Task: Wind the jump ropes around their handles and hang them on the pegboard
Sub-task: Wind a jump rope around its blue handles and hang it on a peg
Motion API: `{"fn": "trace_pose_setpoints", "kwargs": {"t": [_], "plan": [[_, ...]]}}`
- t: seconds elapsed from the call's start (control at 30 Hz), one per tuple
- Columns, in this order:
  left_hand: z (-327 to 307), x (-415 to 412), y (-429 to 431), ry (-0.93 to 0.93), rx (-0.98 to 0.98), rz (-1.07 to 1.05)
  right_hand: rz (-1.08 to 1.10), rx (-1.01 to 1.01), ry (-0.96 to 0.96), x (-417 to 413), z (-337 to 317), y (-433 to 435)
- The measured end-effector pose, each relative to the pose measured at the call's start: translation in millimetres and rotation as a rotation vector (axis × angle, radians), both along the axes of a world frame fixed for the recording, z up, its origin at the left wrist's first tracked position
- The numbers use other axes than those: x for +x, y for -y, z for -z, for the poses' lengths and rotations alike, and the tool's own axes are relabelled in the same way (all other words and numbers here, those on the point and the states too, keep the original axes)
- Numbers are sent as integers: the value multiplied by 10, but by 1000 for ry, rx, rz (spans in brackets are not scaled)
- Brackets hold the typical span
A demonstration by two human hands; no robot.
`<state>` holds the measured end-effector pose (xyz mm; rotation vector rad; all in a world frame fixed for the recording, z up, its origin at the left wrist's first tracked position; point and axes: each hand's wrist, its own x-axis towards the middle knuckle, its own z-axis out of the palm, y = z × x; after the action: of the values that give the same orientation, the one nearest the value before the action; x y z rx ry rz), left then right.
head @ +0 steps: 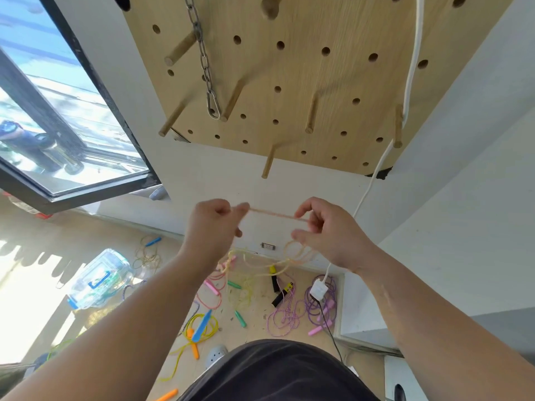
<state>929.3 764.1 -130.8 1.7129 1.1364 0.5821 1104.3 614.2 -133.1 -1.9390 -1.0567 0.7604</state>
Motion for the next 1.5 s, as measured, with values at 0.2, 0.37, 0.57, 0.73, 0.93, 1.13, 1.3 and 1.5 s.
{"fn": "trace_pose_setpoints", "kwargs": {"t": [0.2,0.37,0.57,0.73,0.93,1.13,1.3,1.5], "plan": [[-203,-19,-232,348,-218,-240,40,-220,274,235,319,127],[-93,-230,-545,-36,176,-289,403,-30,-507,311,432,187],[358,-616,-800,-771,391,-54,751,368,-1168,589,361,270],[735,-862,-859,-960,345,-51,1046,354,-919,785,338,273],[894,-1068,-977,-1012,237,-57,464,-263,324,770,203,404],[951,-911,-813,-1153,-2,330,277,-245,-509,365,-251,86],[327,-112,25,-106,-334,528,5,-230,-570,-64,-444,-90],[239,367,264,-159,-52,486,65,-99,-420,-90,-513,-87]]}}
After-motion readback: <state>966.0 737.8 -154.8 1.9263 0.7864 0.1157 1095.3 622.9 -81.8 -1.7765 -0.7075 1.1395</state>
